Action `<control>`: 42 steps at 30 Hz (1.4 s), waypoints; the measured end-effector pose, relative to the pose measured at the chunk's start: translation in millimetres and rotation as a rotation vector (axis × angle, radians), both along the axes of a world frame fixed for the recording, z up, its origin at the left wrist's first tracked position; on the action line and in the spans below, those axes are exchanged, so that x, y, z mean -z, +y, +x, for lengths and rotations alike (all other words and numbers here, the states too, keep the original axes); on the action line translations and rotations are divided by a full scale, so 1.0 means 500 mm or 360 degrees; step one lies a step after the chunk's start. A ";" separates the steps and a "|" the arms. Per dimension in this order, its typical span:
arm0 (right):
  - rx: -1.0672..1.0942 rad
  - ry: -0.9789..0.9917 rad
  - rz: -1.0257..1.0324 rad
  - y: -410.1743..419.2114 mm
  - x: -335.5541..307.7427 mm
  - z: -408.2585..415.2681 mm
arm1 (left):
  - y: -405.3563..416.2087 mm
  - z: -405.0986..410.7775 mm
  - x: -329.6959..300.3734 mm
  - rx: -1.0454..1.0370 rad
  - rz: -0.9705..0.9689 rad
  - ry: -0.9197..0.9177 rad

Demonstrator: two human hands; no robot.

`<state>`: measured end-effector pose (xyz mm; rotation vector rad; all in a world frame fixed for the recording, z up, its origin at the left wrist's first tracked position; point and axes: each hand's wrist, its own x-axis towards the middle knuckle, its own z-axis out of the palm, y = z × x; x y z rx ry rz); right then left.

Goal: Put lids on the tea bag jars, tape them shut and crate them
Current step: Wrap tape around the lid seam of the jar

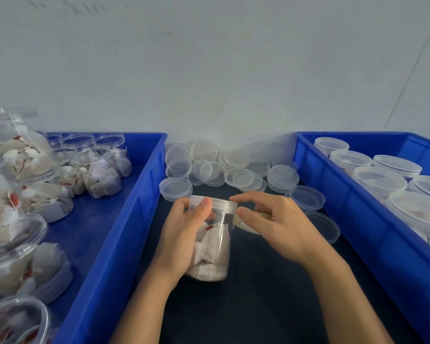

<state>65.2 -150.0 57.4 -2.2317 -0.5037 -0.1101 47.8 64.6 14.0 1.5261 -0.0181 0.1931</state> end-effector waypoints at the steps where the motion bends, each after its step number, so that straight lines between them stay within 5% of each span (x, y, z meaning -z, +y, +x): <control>1: -0.0016 0.0013 0.0013 0.001 -0.001 -0.001 | 0.000 -0.001 -0.001 0.0011 -0.0016 0.0002; 15: -0.0067 0.0135 0.0086 0.021 -0.002 -0.007 | -0.017 -0.007 0.002 0.0193 -0.0235 0.0070; 20: 0.0096 0.0038 0.0054 0.024 -0.003 -0.011 | -0.033 -0.010 0.008 -0.0124 0.0246 -0.0126; 26: 0.0190 -0.0122 -0.0028 0.051 -0.002 -0.023 | -0.041 -0.021 0.002 -0.0218 0.0325 -0.0251; 33: 0.0131 -0.0102 -0.0186 0.035 0.001 -0.012 | -0.038 -0.023 -0.007 -0.0325 0.0185 -0.0229; 42: 0.0124 -0.0110 -0.0013 0.017 0.002 -0.005 | -0.019 -0.011 0.003 -0.0222 0.0112 -0.0153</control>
